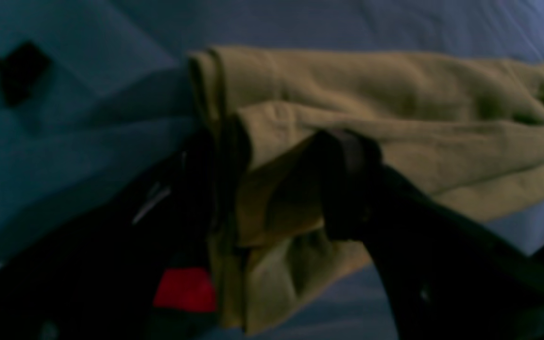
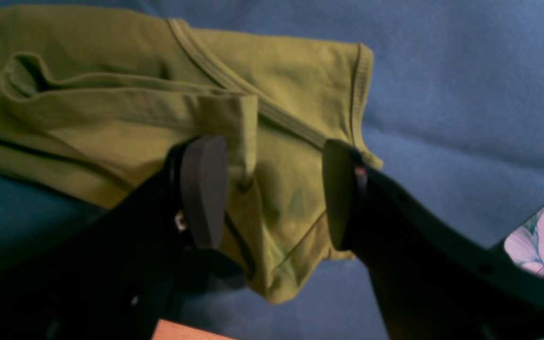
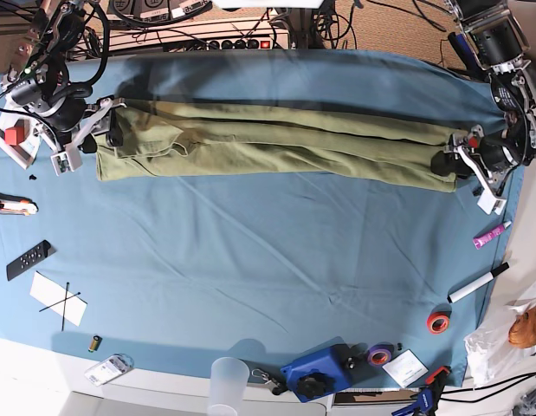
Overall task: Layout the t-shirt on the table in an organized manner, then fold the t-shirt properly
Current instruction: 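Lay the folded edge down and release it from both grippers, then grasp the end of the folded strip with the left gripper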
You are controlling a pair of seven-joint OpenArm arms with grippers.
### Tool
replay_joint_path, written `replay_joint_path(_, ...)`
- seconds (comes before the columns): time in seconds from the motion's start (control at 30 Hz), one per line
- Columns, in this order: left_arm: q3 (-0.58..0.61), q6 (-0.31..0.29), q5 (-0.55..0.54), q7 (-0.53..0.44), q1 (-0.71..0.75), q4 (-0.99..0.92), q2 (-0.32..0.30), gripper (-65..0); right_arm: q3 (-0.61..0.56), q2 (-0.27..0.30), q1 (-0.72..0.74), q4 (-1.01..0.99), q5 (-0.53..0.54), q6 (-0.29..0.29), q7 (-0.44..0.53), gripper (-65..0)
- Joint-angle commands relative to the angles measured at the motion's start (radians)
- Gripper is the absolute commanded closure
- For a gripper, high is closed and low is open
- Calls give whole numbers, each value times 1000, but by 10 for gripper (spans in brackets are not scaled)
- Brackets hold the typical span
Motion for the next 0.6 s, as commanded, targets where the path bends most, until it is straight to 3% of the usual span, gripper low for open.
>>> replay_joint_path(0.0,-1,18,53,87,10,-5,-15,-343,8,16,8,18,14,2,16,-324)
replay_joint_path(0.13,-1,0,-89,106,27,-5,-15,-246,8,16,8,18,14,2,20,-324)
replay_joint_path(0.3,-1,1,-148,106,33,-4,-19,0,8,16,8,18,13,2,20,-324)
replay_joint_path(0.57,-2,1,-378,106,33,27,-108,0,8,16,8,18,14,2,44,-324)
